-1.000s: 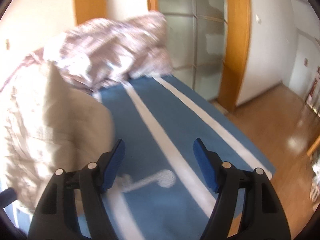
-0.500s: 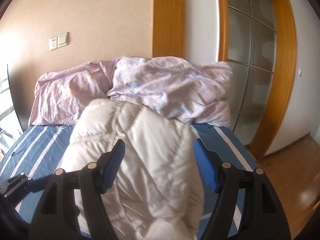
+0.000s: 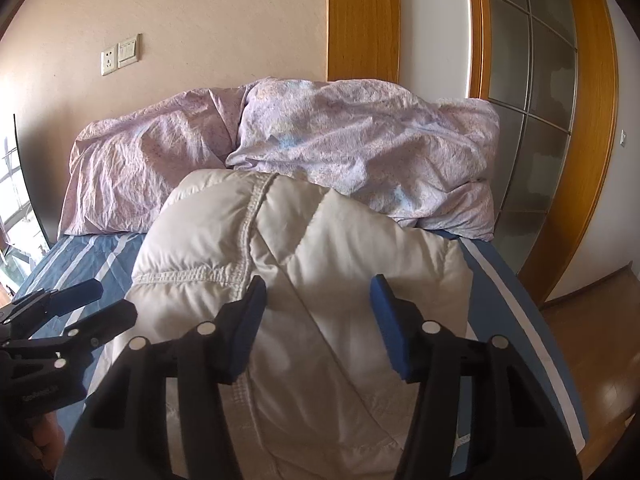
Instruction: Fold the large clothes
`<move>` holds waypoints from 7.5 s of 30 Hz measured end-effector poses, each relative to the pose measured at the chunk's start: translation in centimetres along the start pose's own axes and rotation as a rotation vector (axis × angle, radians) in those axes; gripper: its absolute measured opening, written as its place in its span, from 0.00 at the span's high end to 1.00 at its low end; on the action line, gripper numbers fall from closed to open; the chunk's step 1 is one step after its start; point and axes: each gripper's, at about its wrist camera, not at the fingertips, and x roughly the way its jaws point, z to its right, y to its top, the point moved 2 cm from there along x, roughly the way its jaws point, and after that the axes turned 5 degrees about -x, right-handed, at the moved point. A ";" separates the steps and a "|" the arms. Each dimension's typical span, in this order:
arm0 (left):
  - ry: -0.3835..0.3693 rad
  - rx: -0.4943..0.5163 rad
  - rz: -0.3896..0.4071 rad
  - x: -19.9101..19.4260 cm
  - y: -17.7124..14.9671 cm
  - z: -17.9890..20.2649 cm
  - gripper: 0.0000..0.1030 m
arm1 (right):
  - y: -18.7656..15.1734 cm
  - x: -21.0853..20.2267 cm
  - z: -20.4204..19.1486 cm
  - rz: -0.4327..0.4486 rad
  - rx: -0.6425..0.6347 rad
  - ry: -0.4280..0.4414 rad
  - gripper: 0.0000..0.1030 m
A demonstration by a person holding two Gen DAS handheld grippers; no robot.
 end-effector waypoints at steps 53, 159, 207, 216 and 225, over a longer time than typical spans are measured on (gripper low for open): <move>0.127 -0.052 -0.060 10.9 0.7 -0.7 0.08 | -1.7 14.3 2.8 -0.199 0.031 0.110 0.55; -0.365 -0.441 -0.348 10.1 -3.5 -8.8 0.01 | -8.0 16.3 9.7 -0.665 0.365 0.728 0.02; -0.116 -0.424 -0.088 1.5 -1.0 -20.2 0.32 | -2.6 17.8 -6.1 -0.433 0.201 0.996 0.52; -0.072 -0.386 -0.076 1.8 -1.0 -19.6 0.31 | -4.6 18.7 -5.3 -0.439 0.289 1.024 0.52; -0.053 -0.383 -0.061 1.8 -1.1 -19.6 0.30 | -4.5 20.7 -6.0 -0.448 0.322 1.026 0.50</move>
